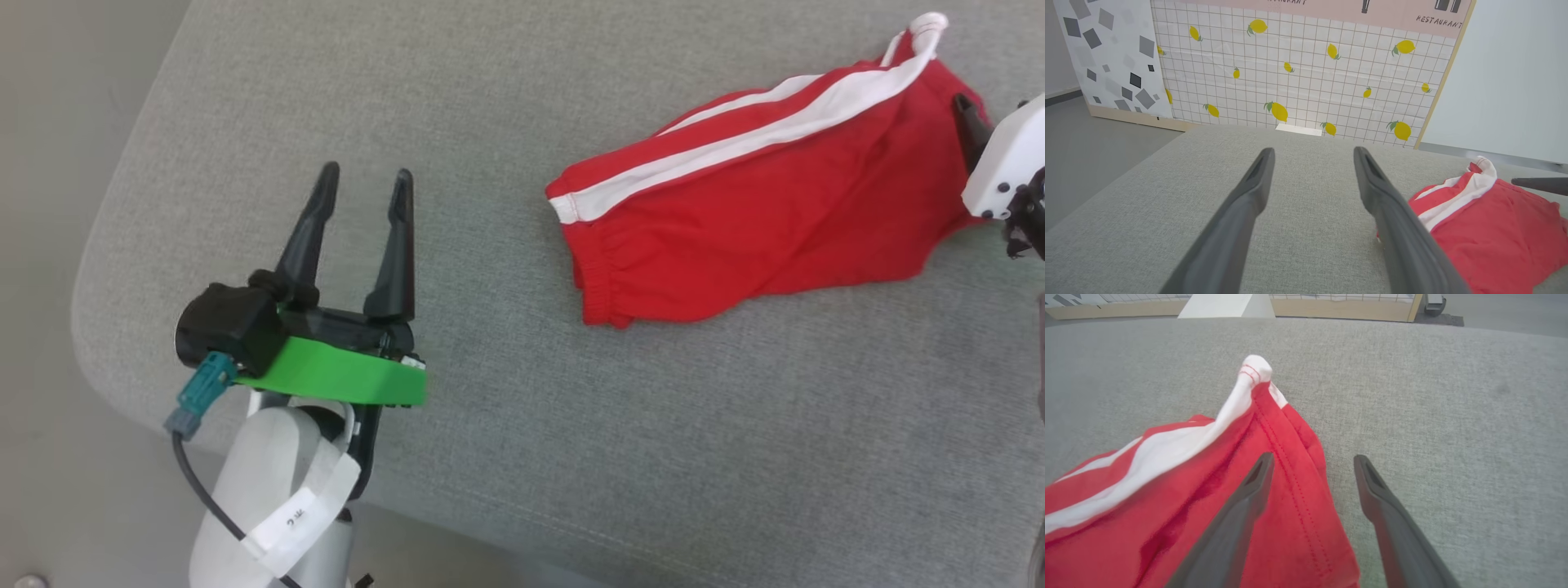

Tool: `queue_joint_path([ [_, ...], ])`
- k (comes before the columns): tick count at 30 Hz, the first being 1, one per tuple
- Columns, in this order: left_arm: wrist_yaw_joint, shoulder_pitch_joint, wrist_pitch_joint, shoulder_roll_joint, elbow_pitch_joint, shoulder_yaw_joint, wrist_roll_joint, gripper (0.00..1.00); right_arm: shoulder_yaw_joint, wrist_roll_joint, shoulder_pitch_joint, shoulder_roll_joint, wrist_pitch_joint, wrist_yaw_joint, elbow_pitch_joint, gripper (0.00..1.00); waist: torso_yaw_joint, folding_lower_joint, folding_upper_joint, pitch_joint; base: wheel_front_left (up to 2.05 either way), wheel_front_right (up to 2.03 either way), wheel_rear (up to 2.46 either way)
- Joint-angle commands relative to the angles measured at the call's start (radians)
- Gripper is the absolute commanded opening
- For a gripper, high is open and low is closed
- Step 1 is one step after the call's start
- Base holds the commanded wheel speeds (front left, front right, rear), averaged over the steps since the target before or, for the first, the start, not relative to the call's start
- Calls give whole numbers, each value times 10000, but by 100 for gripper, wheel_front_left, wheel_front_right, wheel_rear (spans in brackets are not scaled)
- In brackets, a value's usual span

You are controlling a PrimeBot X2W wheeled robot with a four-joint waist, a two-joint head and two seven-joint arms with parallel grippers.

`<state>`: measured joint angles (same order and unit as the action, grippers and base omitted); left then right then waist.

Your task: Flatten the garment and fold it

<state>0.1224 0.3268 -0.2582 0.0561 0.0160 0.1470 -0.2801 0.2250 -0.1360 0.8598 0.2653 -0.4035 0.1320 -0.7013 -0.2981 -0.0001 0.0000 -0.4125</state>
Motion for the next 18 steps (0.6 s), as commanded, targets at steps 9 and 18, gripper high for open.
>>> queue_joint_path([
  [9, -40, -253, -35, -56, -414, 45, -429, 100, 242, 906, 867, -186, -2063, -13, -1316, 100, -383, 1, 0, -368, 0, 0, 0],
  [18, -181, -490, -35, -57, -455, 63, -496, 100, -565, 61, 494, -303, -4036, -13, -803, 0, -325, 1, 0, -192, 0, 0, 0],
])
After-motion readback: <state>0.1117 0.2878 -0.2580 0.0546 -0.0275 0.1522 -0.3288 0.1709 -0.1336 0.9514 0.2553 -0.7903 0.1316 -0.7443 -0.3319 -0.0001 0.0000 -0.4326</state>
